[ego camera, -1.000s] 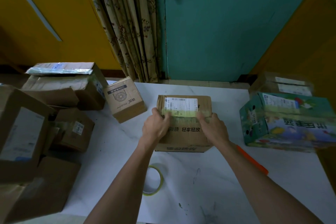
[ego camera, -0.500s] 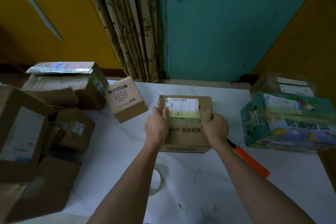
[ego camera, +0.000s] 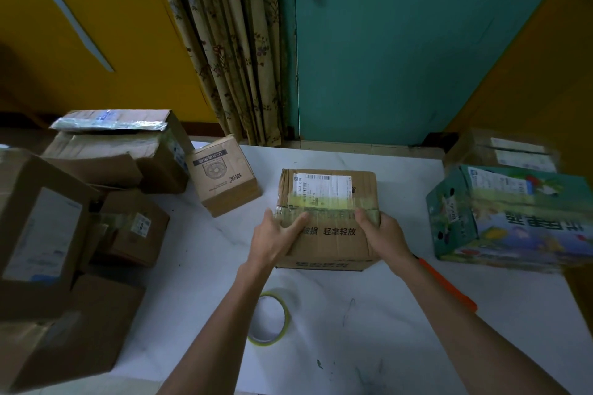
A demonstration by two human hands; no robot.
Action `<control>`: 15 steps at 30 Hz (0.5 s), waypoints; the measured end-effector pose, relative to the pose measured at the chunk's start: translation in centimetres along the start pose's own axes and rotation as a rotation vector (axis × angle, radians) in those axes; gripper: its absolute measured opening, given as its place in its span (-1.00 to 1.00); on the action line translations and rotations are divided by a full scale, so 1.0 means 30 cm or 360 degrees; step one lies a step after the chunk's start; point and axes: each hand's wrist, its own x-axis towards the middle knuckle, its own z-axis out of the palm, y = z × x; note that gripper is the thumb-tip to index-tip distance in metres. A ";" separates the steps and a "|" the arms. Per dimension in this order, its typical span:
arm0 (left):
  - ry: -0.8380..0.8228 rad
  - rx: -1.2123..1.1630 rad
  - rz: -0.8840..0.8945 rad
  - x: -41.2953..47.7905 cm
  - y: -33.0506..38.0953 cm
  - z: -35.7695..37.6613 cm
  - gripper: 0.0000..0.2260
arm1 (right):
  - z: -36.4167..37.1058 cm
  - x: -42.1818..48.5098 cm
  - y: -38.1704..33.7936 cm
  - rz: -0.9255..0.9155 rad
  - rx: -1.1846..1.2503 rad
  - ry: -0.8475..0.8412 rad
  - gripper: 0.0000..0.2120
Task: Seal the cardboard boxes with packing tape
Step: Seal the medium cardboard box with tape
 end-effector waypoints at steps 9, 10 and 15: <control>0.0196 0.0265 0.0094 0.029 -0.008 0.009 -0.46 | 0.016 -0.003 -0.016 -0.0164 -0.0248 0.0399 -0.44; 0.0220 0.0266 0.0104 0.025 -0.003 0.009 -0.47 | 0.020 -0.005 -0.020 -0.0166 -0.0249 0.0446 -0.43; 0.0113 0.0254 0.0047 0.029 0.006 -0.015 -0.44 | 0.020 -0.002 -0.024 -0.0070 -0.0272 0.0389 -0.46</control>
